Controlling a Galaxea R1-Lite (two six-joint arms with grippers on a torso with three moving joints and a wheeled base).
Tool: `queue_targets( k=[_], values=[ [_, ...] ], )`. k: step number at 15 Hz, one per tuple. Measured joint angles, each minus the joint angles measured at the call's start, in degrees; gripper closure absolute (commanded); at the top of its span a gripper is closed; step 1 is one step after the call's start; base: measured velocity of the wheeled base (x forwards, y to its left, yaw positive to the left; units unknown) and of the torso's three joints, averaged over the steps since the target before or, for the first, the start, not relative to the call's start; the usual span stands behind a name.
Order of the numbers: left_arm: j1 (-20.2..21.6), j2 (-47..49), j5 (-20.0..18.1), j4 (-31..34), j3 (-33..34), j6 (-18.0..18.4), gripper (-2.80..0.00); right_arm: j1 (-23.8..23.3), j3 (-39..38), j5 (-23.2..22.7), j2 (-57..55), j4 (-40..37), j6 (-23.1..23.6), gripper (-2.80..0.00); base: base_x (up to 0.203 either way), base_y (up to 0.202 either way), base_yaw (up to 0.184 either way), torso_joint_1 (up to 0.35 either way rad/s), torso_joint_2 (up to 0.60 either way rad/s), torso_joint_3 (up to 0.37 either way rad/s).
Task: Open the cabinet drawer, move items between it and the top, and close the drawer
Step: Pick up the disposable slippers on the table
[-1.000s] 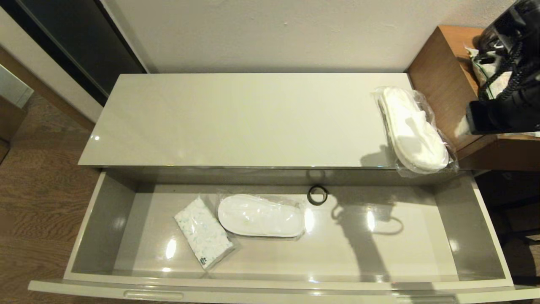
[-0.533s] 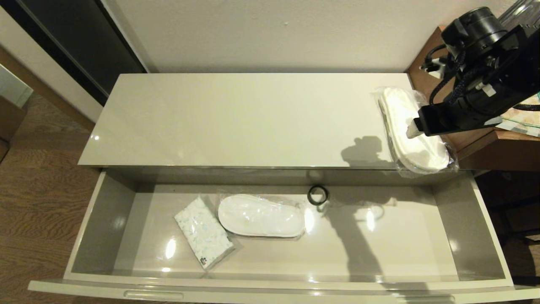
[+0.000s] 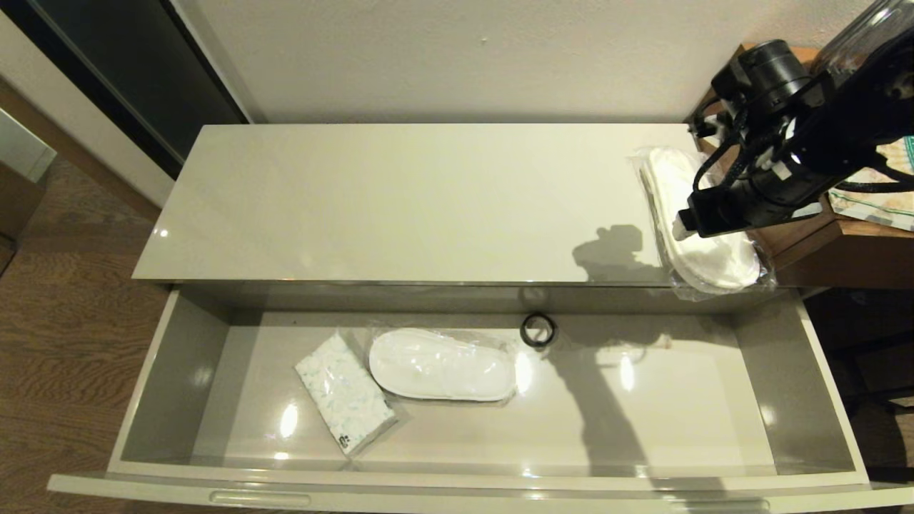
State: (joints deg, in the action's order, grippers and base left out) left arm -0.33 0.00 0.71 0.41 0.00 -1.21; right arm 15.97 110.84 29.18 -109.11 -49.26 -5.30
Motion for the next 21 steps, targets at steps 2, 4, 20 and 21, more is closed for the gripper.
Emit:
queue_targets(
  k=[2, 4, 20, 21],
  values=[
    [0.00, 0.00, -0.05, 0.00, 0.00, 0.02, 0.00, -3.51, 0.21, -0.45, -3.34, 7.19, 2.73, -2.80, 0.000, 0.000, 0.000, 0.000, 0.00, 0.000],
    [-0.02, 0.00, -0.03, -0.01, 0.00, 0.00, 0.00, -5.55, 0.29, -1.40, -6.18, 12.19, 5.19, -2.80, 0.000, 0.000, 0.000, 0.000, 0.00, 0.000],
    [-0.02, 0.00, -0.04, 0.00, 0.00, 0.01, 0.00, -7.22, 0.30, -4.75, -9.86, 12.59, 5.97, 0.00, 0.000, 0.000, 0.000, 0.000, 0.00, 0.000],
    [-0.02, 0.00, -0.02, 0.02, 0.00, -0.02, 0.00, -7.15, 0.30, -4.86, -8.98, 11.24, 5.74, 0.00, 0.000, 0.000, 0.000, 0.000, 0.00, 0.000]
  ],
)
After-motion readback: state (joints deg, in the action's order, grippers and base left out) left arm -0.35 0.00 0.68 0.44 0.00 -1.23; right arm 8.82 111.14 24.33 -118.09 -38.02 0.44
